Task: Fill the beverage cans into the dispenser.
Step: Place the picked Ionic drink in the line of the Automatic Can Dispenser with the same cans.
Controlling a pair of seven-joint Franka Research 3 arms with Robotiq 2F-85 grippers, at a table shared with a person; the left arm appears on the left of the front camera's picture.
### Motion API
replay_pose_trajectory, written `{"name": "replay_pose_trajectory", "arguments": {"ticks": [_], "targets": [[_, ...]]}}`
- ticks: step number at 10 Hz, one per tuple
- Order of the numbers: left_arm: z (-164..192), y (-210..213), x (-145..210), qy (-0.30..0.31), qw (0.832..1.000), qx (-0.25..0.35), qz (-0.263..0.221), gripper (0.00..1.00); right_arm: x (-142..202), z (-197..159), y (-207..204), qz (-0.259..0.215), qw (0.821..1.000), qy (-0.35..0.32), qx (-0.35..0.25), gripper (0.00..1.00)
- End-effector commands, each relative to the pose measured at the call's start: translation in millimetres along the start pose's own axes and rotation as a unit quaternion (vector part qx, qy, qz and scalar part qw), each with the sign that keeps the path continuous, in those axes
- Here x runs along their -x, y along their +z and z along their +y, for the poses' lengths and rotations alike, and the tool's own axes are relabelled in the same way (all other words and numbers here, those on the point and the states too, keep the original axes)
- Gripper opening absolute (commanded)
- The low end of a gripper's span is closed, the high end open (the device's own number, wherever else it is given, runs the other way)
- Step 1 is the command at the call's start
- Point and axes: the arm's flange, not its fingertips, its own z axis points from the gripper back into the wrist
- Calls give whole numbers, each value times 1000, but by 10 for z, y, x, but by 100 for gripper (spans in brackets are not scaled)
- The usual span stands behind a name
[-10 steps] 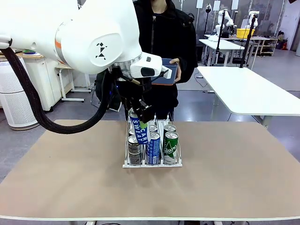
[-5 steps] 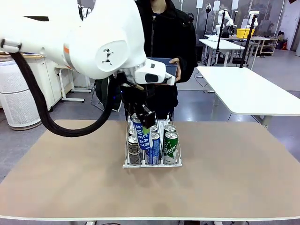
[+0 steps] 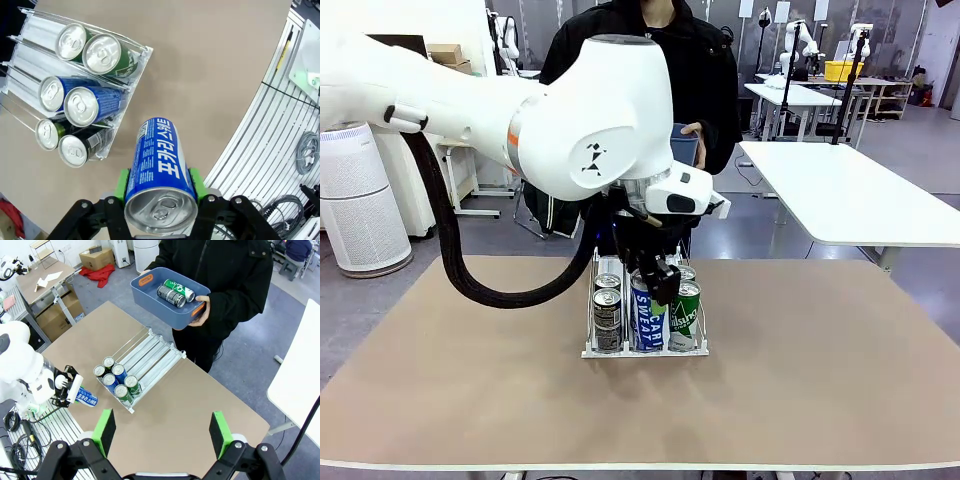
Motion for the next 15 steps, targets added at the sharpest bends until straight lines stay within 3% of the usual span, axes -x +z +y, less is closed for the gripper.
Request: {"name": "replay_pose_trajectory", "arguments": {"ticks": [1, 7, 15], "targets": [[-70, -131, -101, -19, 1000, -24, -7, 57, -5, 8, -17, -3, 1000, -3, -2, 100], [-50, -437, -195, -38, 998, -42, 16, 57, -5, 8, -17, -3, 1000, -3, -2, 100], [393, -560, -306, -36, 995, -94, 8, 57, -5, 8, -17, -3, 1000, -3, -2, 100]]}}
